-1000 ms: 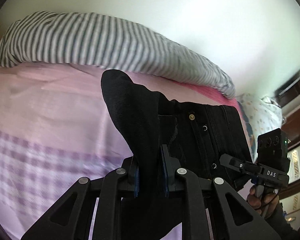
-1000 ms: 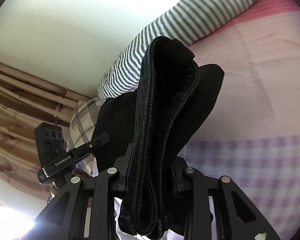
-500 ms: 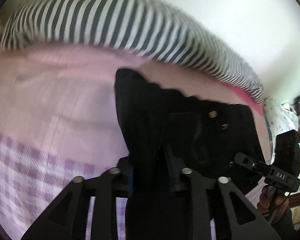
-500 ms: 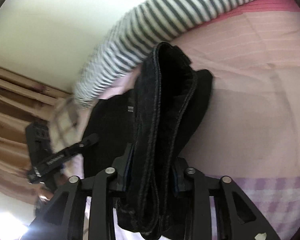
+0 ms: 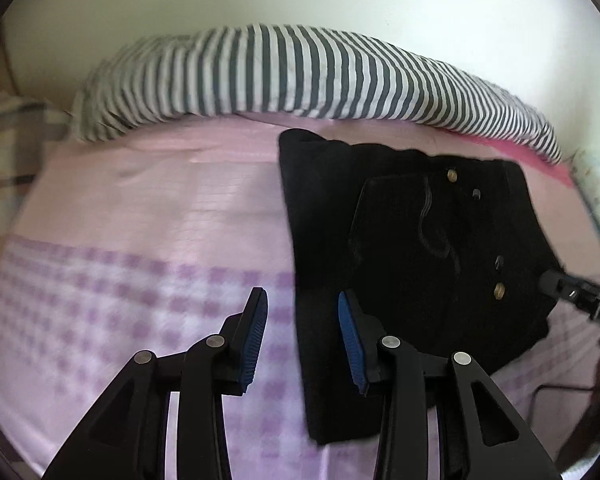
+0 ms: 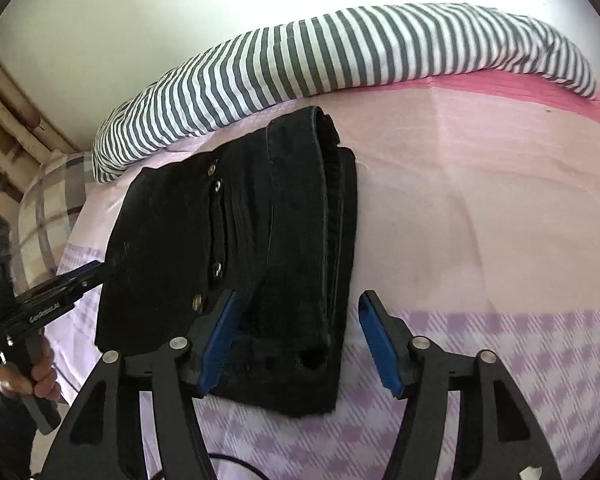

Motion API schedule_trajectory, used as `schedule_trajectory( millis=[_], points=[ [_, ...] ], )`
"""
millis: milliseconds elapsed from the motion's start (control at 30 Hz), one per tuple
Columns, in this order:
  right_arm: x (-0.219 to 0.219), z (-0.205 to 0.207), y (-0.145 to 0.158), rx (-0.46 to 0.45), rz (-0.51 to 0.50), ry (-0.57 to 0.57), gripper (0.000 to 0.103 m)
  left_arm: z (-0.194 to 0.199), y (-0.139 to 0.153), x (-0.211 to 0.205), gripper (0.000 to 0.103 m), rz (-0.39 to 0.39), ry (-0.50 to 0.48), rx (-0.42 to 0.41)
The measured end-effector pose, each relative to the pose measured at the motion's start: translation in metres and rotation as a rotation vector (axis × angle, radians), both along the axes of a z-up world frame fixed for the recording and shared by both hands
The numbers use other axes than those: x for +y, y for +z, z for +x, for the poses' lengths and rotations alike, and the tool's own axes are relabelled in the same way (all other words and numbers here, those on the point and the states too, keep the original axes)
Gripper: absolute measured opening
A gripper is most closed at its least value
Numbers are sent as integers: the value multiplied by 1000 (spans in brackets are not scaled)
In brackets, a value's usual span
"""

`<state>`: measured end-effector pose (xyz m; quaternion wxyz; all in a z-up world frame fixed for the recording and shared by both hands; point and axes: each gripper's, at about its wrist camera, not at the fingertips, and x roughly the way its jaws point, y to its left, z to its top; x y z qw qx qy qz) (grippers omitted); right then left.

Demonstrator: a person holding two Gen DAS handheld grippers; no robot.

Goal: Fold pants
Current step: 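Lower the jeans stack onto the bedspread and open both grippers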

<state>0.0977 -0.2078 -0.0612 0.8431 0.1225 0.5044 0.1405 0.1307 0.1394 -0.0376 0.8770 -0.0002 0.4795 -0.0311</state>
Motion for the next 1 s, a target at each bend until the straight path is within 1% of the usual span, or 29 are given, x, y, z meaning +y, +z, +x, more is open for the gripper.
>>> schedule_trajectory(
  millis=[67, 100, 167, 267, 300, 367, 467, 500, 533, 600, 667, 700, 733, 800, 933, 1000],
  points=[
    [4, -3, -3, 10, -43, -3, 65, -18, 5, -6, 39, 64, 16, -16],
    [8, -2, -6, 15, -79, -3, 66, -25, 6, -8, 40, 72, 27, -17],
    [13, 0, -9, 21, -99, -9, 66, -39, 11, -12, 42, 87, 42, -9],
    [21, 4, -9, 24, -137, -3, 66, -54, 16, -22, 50, 106, 36, -15],
    [24, 4, -9, 23, -152, 0, 66, -59, 18, -25, 55, 115, 38, -20],
    [29, 1, -3, 9, -166, 2, 66, -70, 24, -31, 59, 134, 41, -43],
    [34, -11, 17, -44, -173, -9, 67, -85, 34, -39, 67, 159, 43, -64],
    [36, -16, 24, -58, -181, -9, 69, -89, 36, -40, 71, 162, 44, -70],
    [38, -22, 31, -70, -198, -10, 75, -94, 40, -42, 74, 167, 47, -78],
    [43, -35, 43, -94, -219, -11, 81, -99, 45, -43, 77, 162, 50, -87],
    [46, -48, 53, -111, -225, -18, 86, -102, 51, -42, 79, 134, 56, -79],
    [46, -54, 56, -108, -220, -24, 94, -103, 53, -41, 79, 121, 60, -72],
    [46, -60, 58, -104, -206, -28, 96, -104, 55, -40, 80, 108, 64, -68],
    [48, -71, 61, -107, -192, -34, 96, -105, 59, -38, 80, 94, 74, -63],
    [61, -91, 64, -151, -267, -30, 99, -108, 66, -36, 81, 78, 92, -59],
    [66, -97, 66, -152, -271, -22, 100, -109, 69, -36, 82, 73, 101, -54]
  ],
)
